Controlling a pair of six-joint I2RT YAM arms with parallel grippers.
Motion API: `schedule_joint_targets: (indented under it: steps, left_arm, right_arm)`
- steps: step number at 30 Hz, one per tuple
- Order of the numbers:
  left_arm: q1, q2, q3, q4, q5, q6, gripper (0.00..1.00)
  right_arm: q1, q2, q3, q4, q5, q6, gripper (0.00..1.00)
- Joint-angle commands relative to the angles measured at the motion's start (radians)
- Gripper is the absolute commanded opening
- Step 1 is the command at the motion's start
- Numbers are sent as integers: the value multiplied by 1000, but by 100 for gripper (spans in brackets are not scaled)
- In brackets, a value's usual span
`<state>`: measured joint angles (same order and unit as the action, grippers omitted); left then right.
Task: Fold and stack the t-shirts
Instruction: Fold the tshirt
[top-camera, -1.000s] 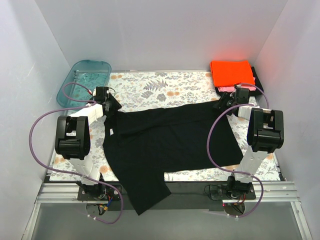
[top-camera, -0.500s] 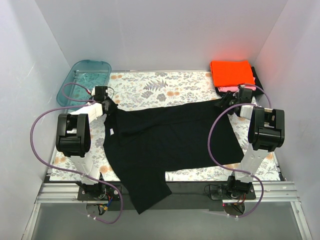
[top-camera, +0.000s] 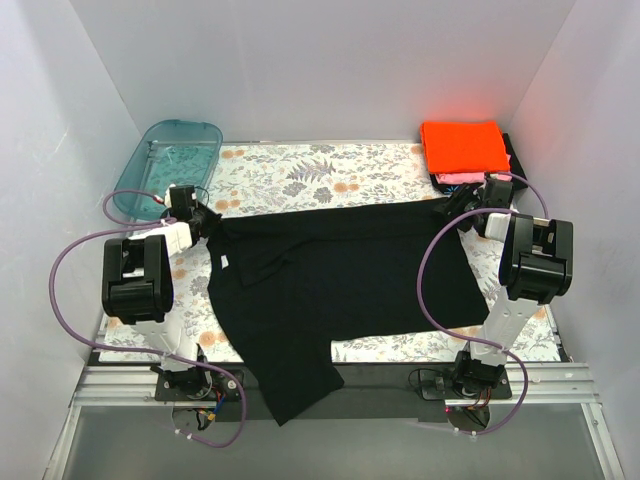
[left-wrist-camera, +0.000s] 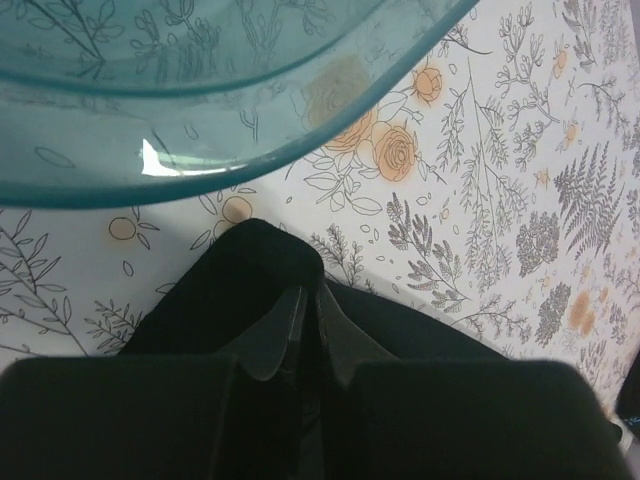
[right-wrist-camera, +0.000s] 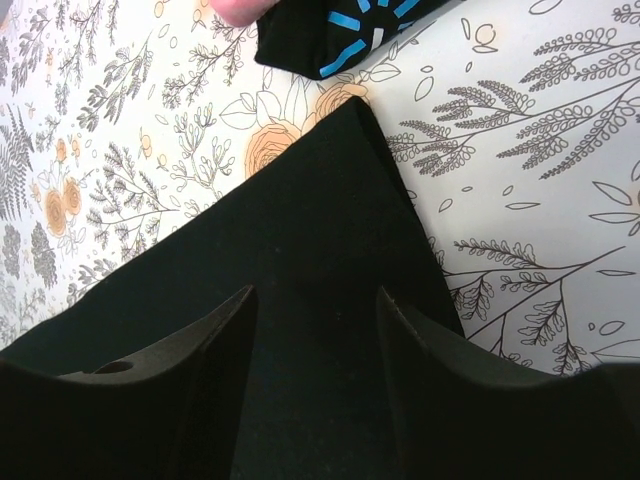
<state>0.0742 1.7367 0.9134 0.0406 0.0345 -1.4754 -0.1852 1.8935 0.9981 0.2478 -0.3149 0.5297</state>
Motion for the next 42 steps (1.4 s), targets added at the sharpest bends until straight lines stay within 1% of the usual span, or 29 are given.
schedule_joint_targets:
  steps: [1, 2, 4, 6, 7, 9, 10, 13, 14, 16, 17, 18, 22, 24, 25, 27, 30, 31, 32, 33, 34, 35, 36, 39, 40, 42]
  left_arm:
    - [21, 9, 5, 62, -1, 12, 3]
    - [22, 15, 7, 71, -1, 15, 4]
    - [30, 18, 13, 84, 1, 21, 11]
    - [32, 15, 22, 93, -2, 38, 15]
    - [32, 14, 36, 93, -2, 49, 20]
    - [32, 14, 50, 87, 2, 62, 24]
    - [33, 12, 59, 84, 4, 66, 29]
    - [30, -5, 61, 64, 30, 66, 36]
    - [32, -28, 53, 61, 37, 66, 42]
    - [24, -57, 48, 41, 51, 61, 46]
    - [18, -90, 42, 13, 50, 61, 50]
    - [12, -109, 35, 2, 50, 64, 52]
    - [-53, -230, 7, -94, 13, 99, 65]
    - [-60, -270, -19, -117, 8, 107, 67]
    - [-100, -291, -27, -133, 5, 109, 67]
    - [-140, -350, -54, -183, -11, 119, 67]
    - [-195, -425, -90, -260, -22, 133, 67]
    - [-204, -446, -126, -277, -22, 133, 67]
    - [-212, -489, -148, -306, -21, 127, 67]
    - [-218, -512, -166, -318, -54, 124, 67]
    - [-221, -558, -207, -349, -62, 122, 68]
    - [-223, -577, -225, -361, -70, 119, 68]
    - [-225, -597, -246, -370, -71, 121, 68]
    - [-228, -649, -307, -387, -48, 122, 68]
    - [-228, -657, -317, -389, -38, 124, 68]
    - [-229, -678, -346, -390, -38, 127, 68]
  right_arm:
    - [-31, 27, -39, -93, 89, -19, 59]
    - [-31, 27, -38, -93, 89, -19, 59]
    - [-33, 26, -33, -94, 85, -23, 59]
    - [-33, 19, -30, -94, 80, -33, 59]
    - [-33, 10, -26, -93, 77, -37, 59]
    - [-33, 1, -19, -93, 74, -45, 59]
    - [-31, -8, -13, -94, 68, -49, 59]
    - [-28, -37, -1, -99, 42, -65, 60]
    - [-25, -46, 4, -99, 39, -66, 60]
    - [-17, -74, 10, -110, 31, -80, 60]
    - [-13, -85, 14, -116, 28, -85, 60]
    - [-7, -94, 14, -117, 27, -89, 60]
    - [38, -158, 1, -125, -10, -80, 60]
    - [65, -191, -9, -124, -15, -77, 60]
    - [99, -200, -10, -124, -18, -74, 60]
    - [144, -215, -7, -124, -33, -73, 60]
    - [268, -214, 8, -122, -73, -79, 60]
    - [336, -209, 20, -119, -91, -80, 59]
    - [374, -205, 28, -116, -98, -82, 58]
    - [409, -188, 34, -116, -102, -80, 58]
    - [481, -176, 51, -114, -102, -74, 58]
    - [513, -163, 59, -111, -105, -66, 58]
    - [573, -136, 65, -102, -105, -57, 58]
    - [647, -79, 79, -43, -116, 10, 57]
    - [691, -65, 83, -33, -116, 36, 56]
    - [730, -21, 106, -13, -113, 56, 53]
